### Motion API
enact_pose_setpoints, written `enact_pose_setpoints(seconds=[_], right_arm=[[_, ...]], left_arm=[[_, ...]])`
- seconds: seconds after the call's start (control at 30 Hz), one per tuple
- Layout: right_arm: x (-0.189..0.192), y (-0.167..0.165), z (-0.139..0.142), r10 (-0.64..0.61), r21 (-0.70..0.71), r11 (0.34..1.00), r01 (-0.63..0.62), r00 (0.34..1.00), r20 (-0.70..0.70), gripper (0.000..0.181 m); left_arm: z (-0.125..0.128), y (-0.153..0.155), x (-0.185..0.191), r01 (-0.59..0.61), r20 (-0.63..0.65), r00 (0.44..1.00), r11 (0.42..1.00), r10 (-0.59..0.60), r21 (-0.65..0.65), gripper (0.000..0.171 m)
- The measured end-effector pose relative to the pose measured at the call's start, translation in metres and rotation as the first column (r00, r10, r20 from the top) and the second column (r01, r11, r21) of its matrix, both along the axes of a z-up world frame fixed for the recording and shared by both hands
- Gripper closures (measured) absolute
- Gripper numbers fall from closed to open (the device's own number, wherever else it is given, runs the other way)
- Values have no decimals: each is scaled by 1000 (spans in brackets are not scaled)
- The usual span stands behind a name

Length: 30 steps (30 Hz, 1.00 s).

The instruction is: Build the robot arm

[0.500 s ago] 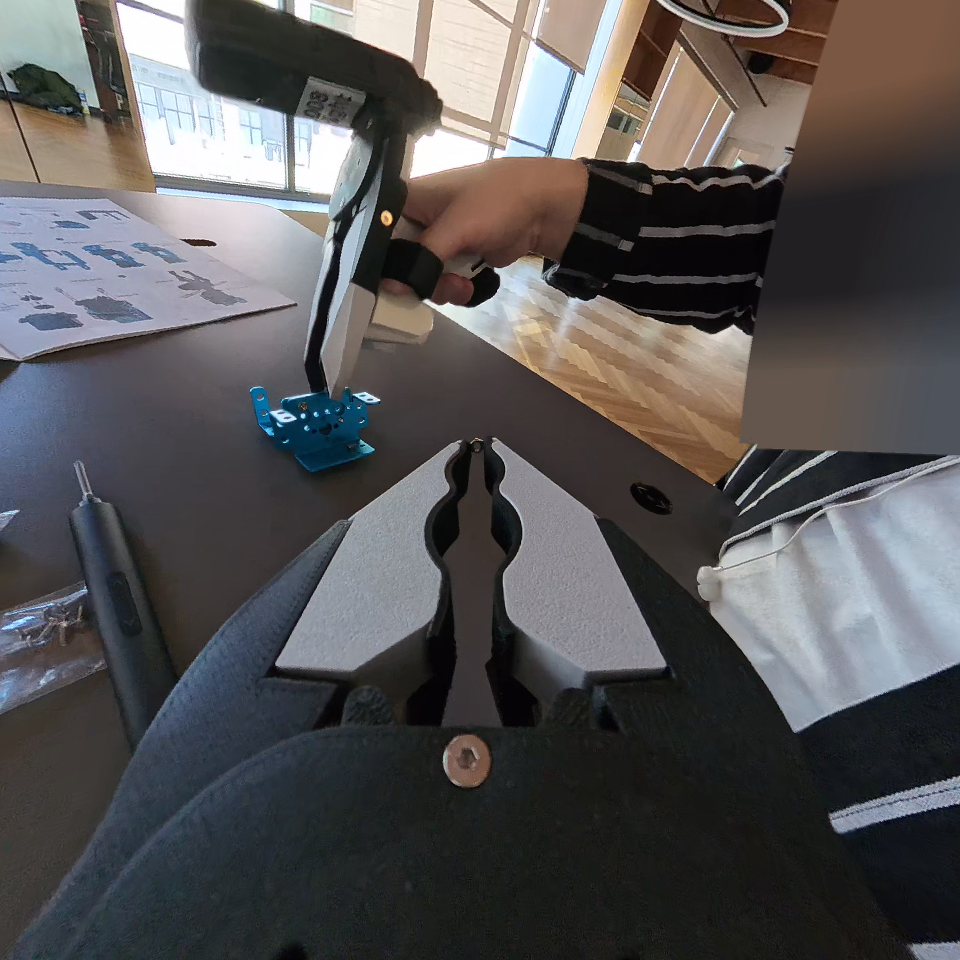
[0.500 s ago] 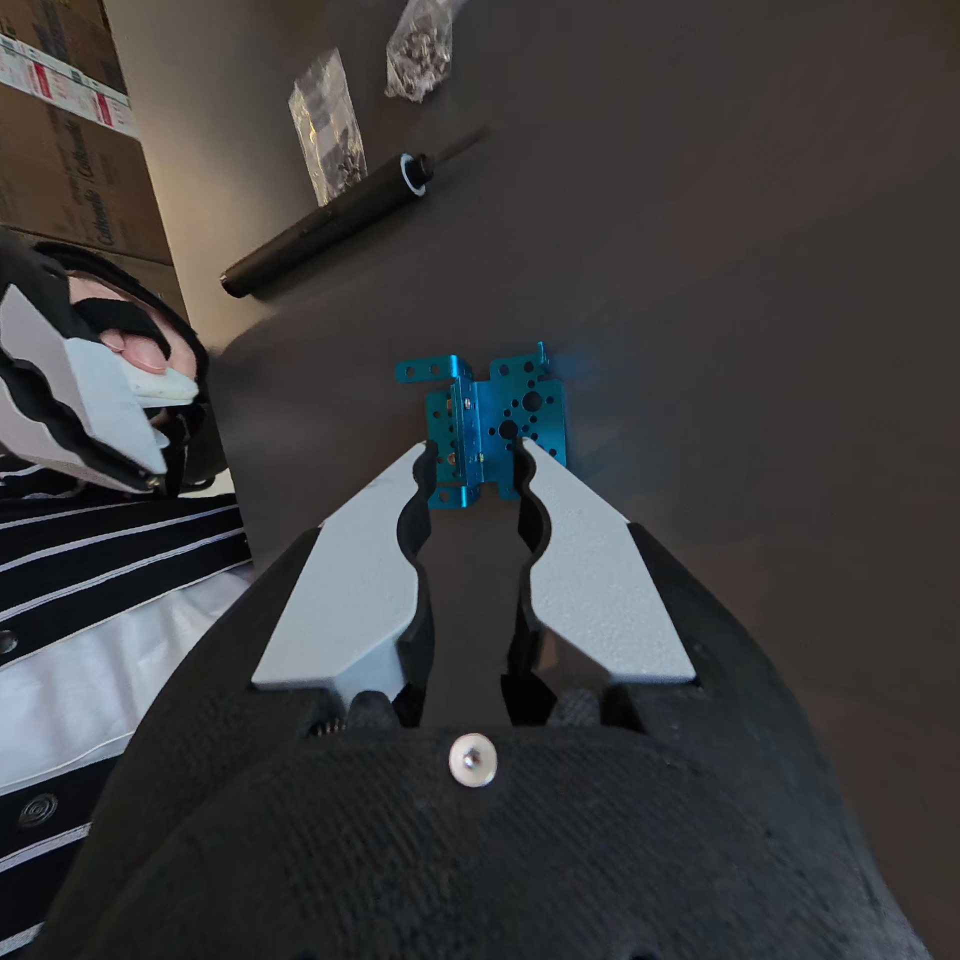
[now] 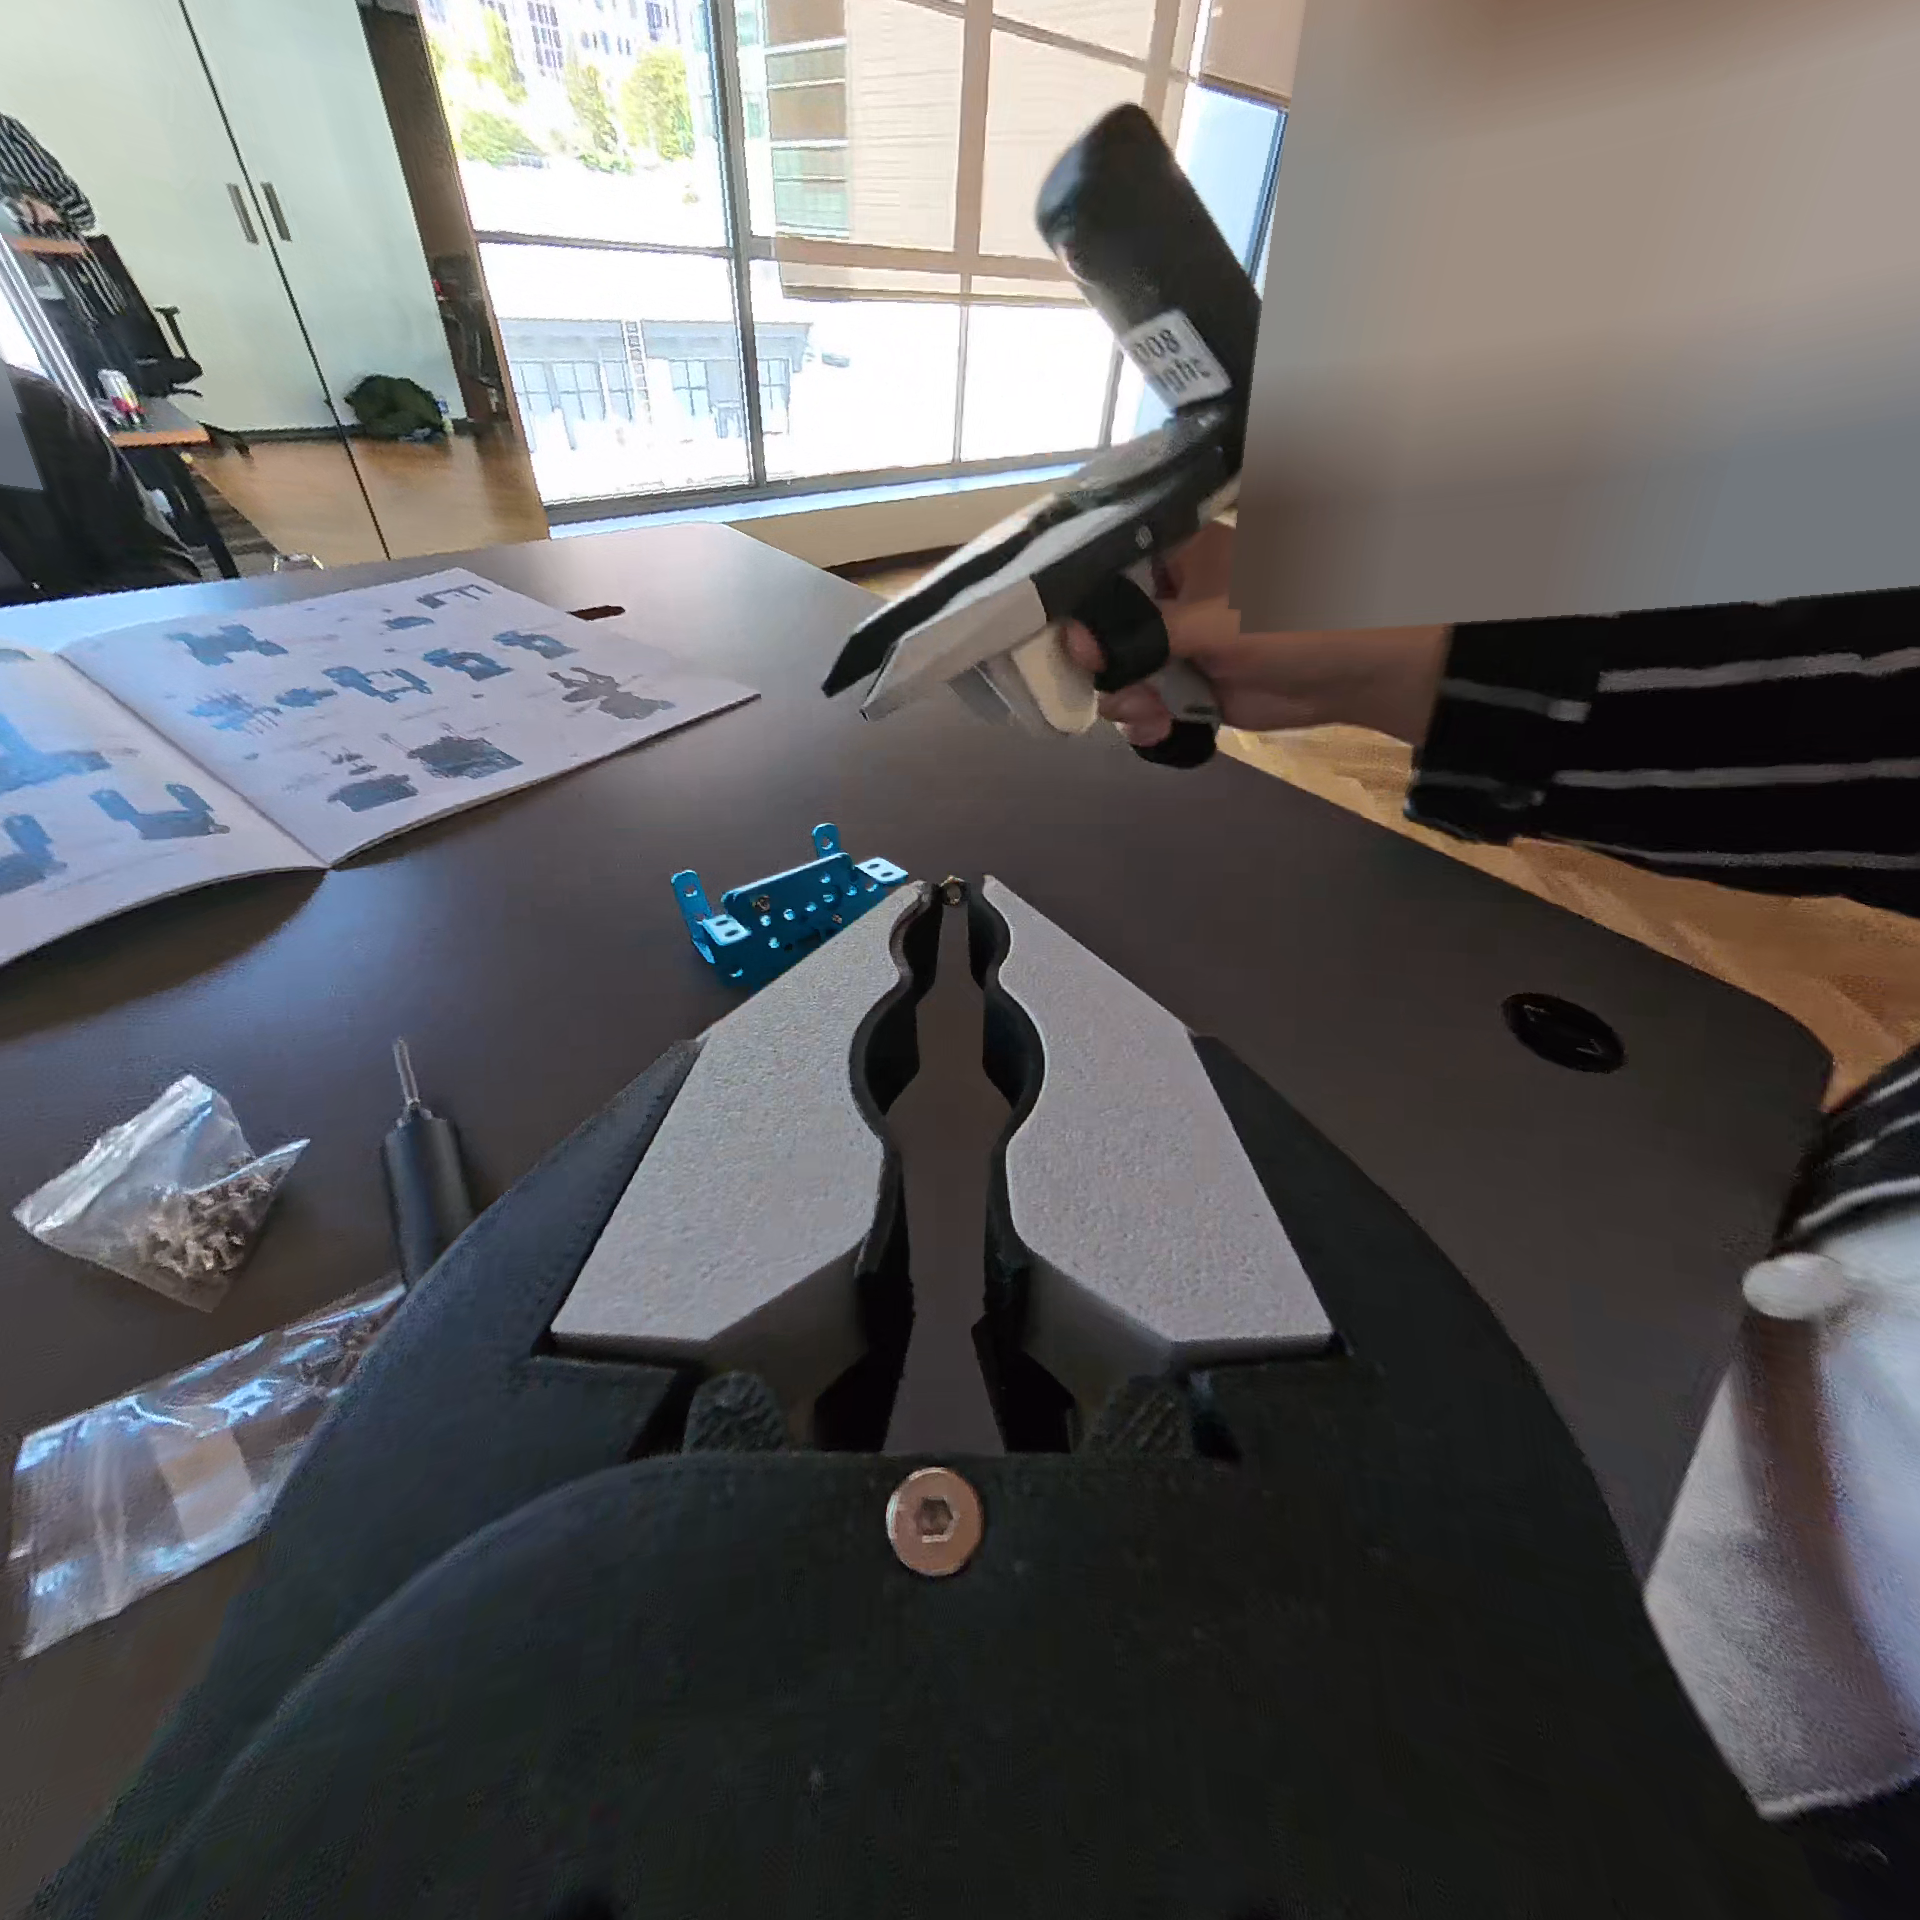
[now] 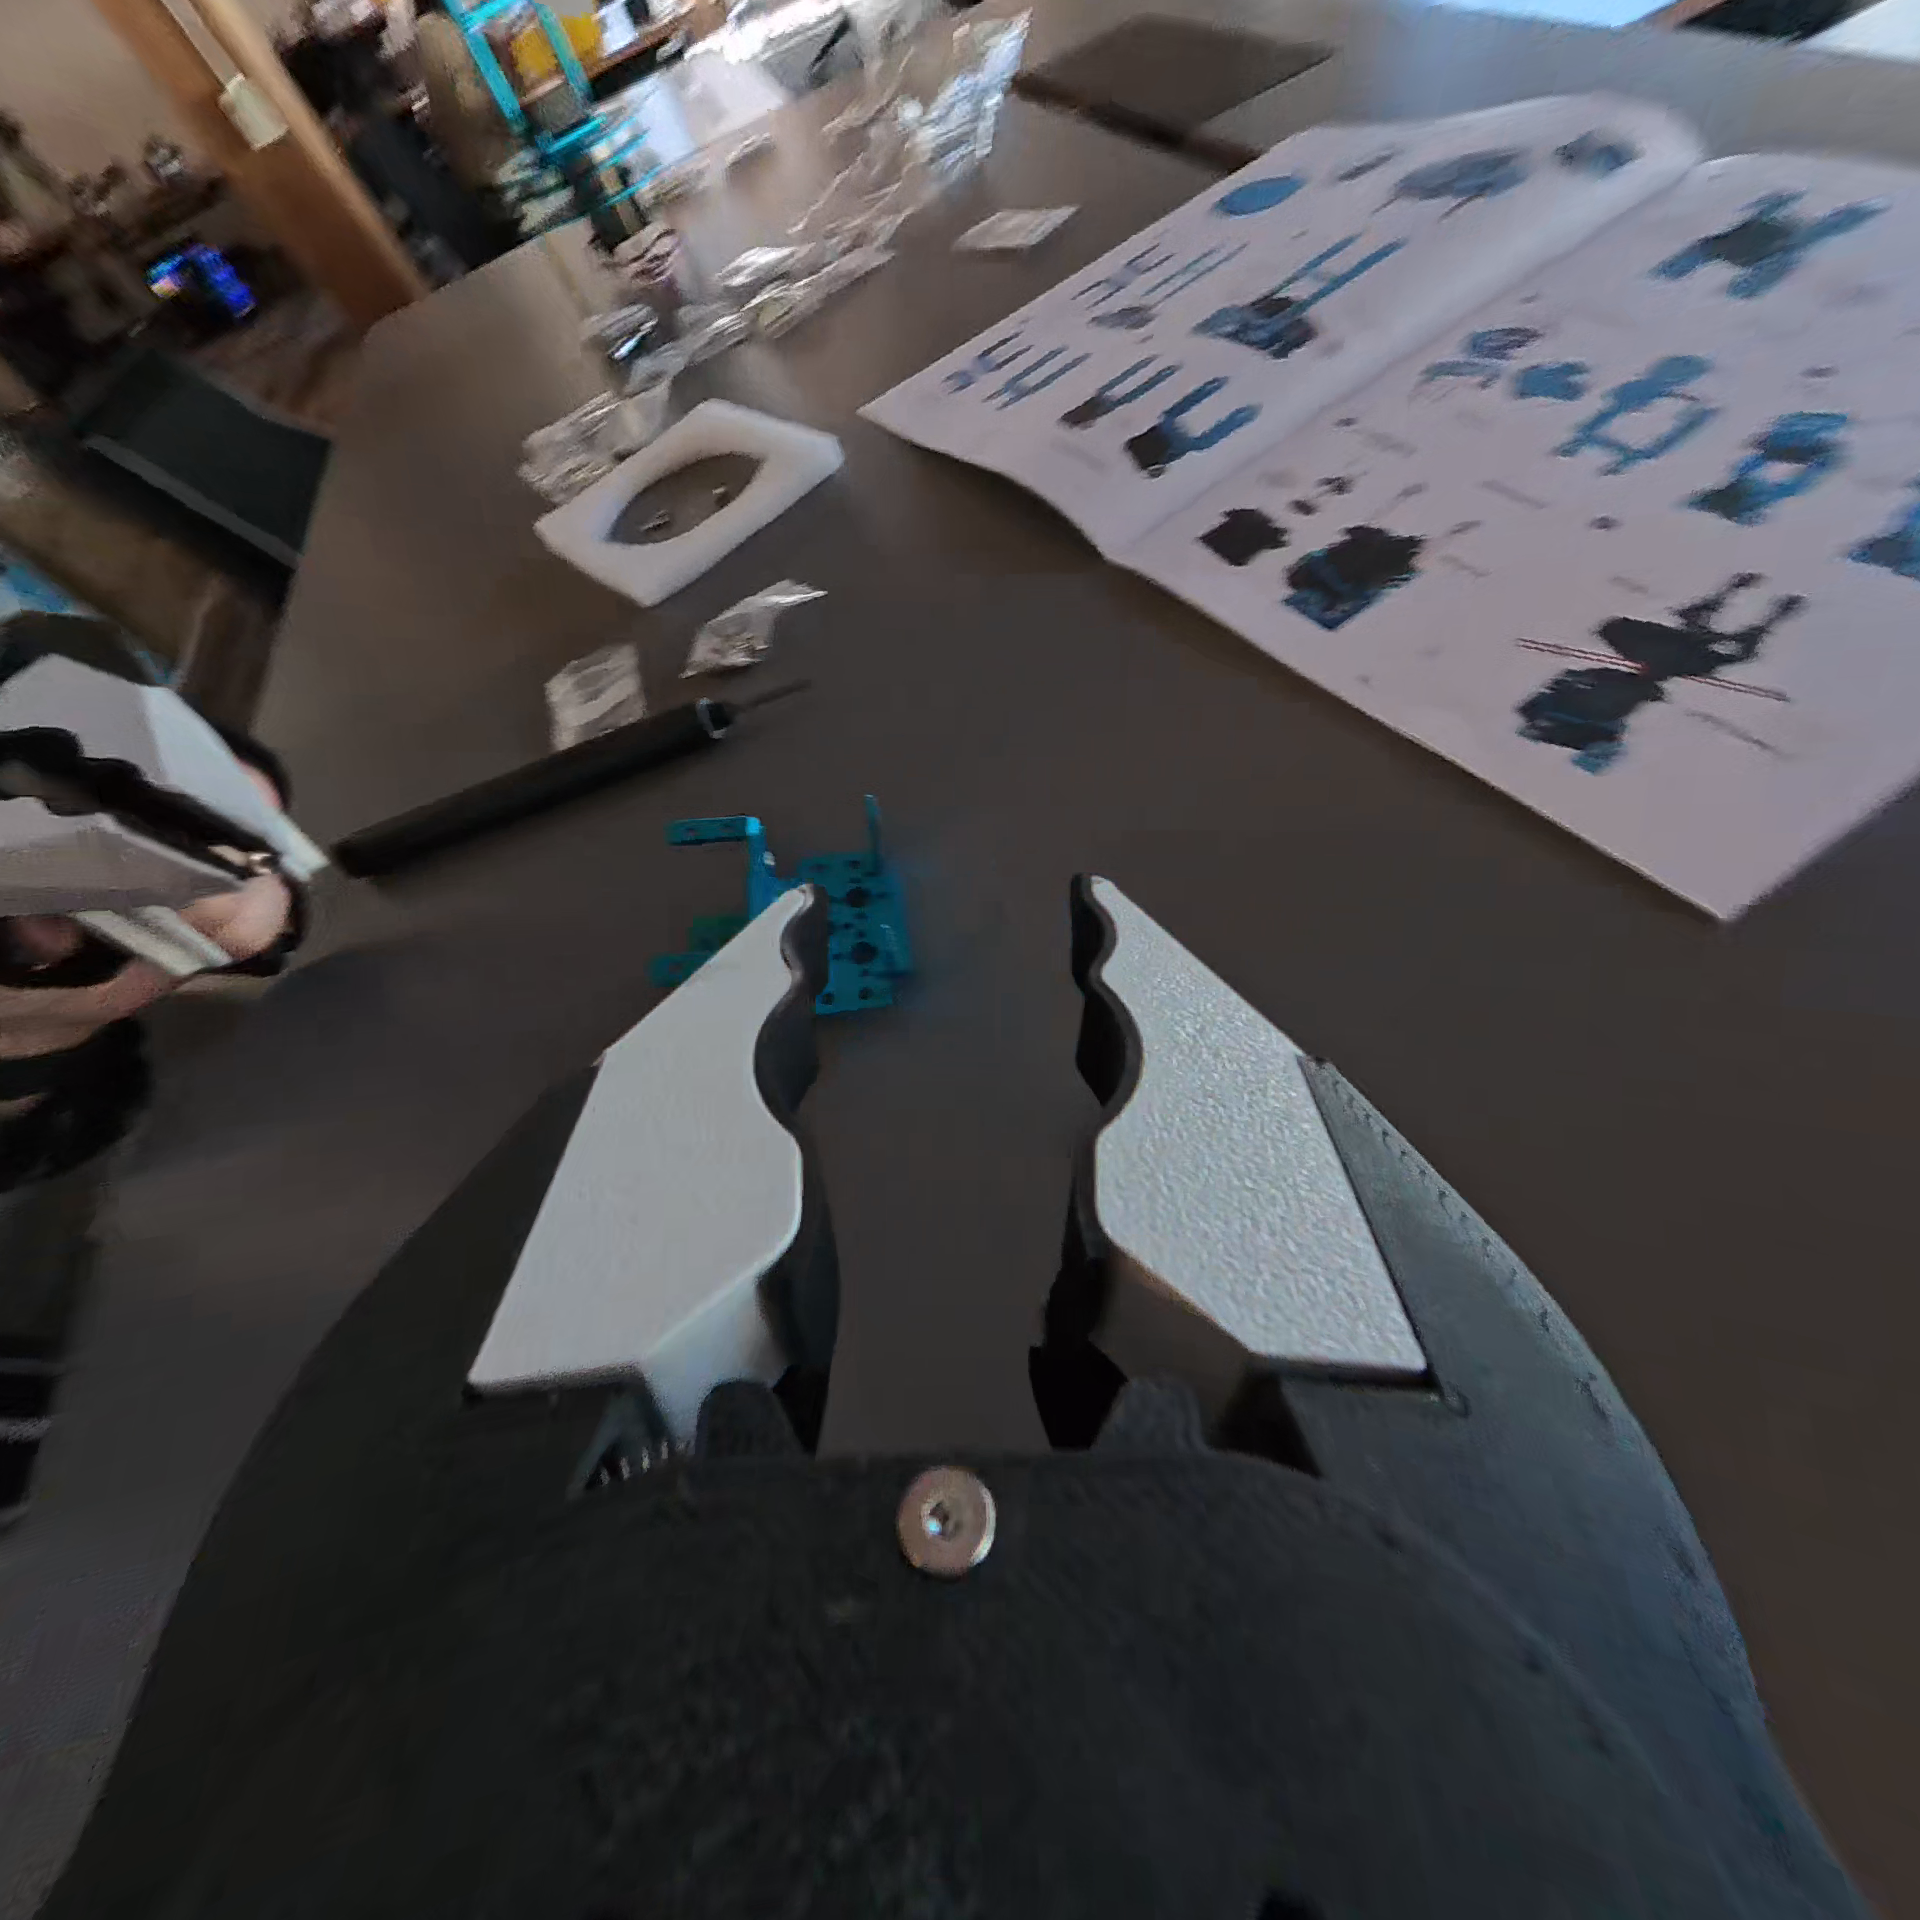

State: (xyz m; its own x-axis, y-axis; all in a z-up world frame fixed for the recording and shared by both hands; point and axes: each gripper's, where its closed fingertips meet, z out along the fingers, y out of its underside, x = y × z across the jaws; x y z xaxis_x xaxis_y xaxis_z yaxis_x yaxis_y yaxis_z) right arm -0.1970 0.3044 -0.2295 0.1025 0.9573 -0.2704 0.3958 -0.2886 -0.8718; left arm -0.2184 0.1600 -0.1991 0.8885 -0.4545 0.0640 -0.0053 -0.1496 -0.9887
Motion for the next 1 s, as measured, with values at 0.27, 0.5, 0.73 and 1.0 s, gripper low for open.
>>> enact_pose_setpoints(seconds=[0.27,0.5,0.73,1.0], right_arm=[[12,6,-3,-95,117,987,107,990,-104,126],[17,-31,-15,369,250,900,-357,929,-2,128],[26,-31,-16,512,34,859,-511,859,-19,129],[1,-7,4,618,178,781,-598,781,-87,129]], left_arm=[[-22,24,-10,-98,-29,995,981,95,-165,168],[-19,37,-3,-290,-39,956,918,291,-272,168],[-15,28,8,-459,-12,881,847,473,-269,168],[-26,32,0,-431,171,834,812,525,-393,168]])
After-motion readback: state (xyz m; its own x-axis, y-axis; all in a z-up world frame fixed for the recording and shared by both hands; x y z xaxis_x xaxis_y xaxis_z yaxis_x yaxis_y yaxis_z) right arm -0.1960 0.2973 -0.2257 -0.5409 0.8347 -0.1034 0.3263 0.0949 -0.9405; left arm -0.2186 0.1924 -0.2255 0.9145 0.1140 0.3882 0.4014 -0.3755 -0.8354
